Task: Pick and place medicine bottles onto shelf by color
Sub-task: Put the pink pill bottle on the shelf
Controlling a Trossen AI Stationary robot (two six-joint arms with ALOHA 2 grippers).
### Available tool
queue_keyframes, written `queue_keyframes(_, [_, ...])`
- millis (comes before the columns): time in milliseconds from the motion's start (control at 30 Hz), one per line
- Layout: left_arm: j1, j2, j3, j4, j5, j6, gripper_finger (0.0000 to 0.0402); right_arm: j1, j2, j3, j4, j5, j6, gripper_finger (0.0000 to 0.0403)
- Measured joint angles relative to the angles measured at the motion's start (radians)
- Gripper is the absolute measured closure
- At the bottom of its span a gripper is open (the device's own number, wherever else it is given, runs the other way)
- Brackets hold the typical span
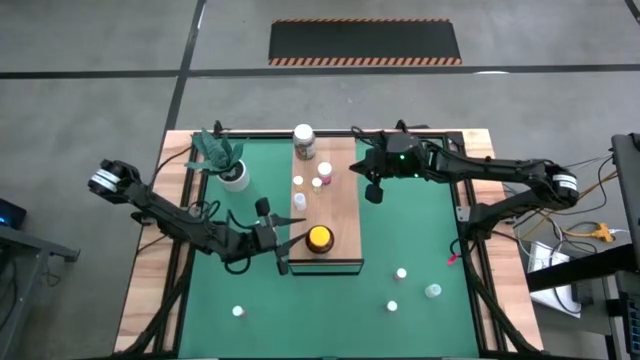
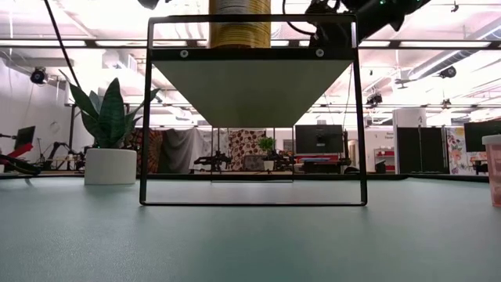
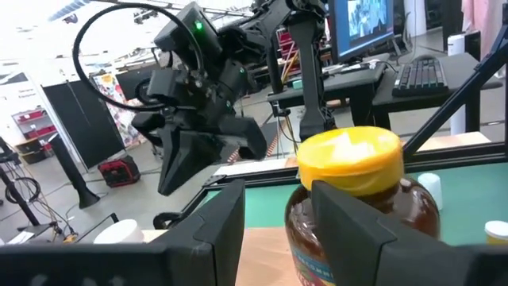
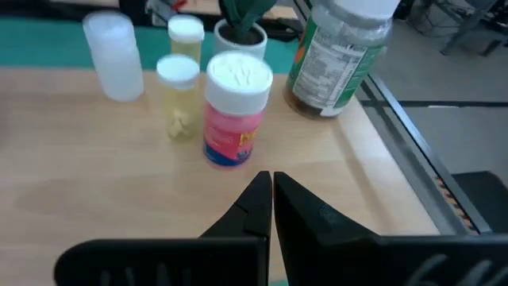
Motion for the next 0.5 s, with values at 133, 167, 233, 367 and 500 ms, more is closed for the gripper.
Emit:
queue_keyframes(133, [0.0, 0.005, 0.0, 0.003, 0.002, 0.002, 0.0268, 0.013, -0.016, -0.001, 0.001, -0.004, 0.055, 0.0394])
queue_keyframes(167, [0.0, 0.002, 0.0, 0.003, 0.002, 0.008, 0.0268, 0.019, -0.019, -0.004, 0.001, -0.004, 0.061, 0.0394])
queue_keyframes(233, [0.0, -0.005, 0.0, 0.004, 0.002, 0.022, 0.0268, 0.031, -0.025, -0.013, 0.001, -0.005, 0.073, 0.0394])
queue_keyframes(367, [0.0, -0.026, 0.0, 0.005, 0.002, 0.035, 0.0268, 0.056, -0.026, -0.031, 0.0, -0.002, 0.085, 0.0394])
queue_keyframes(500, [0.0, -0.045, 0.0, 0.008, 0.002, 0.05, 0.0268, 0.073, -0.015, -0.034, 0.001, -0.001, 0.109, 0.0394])
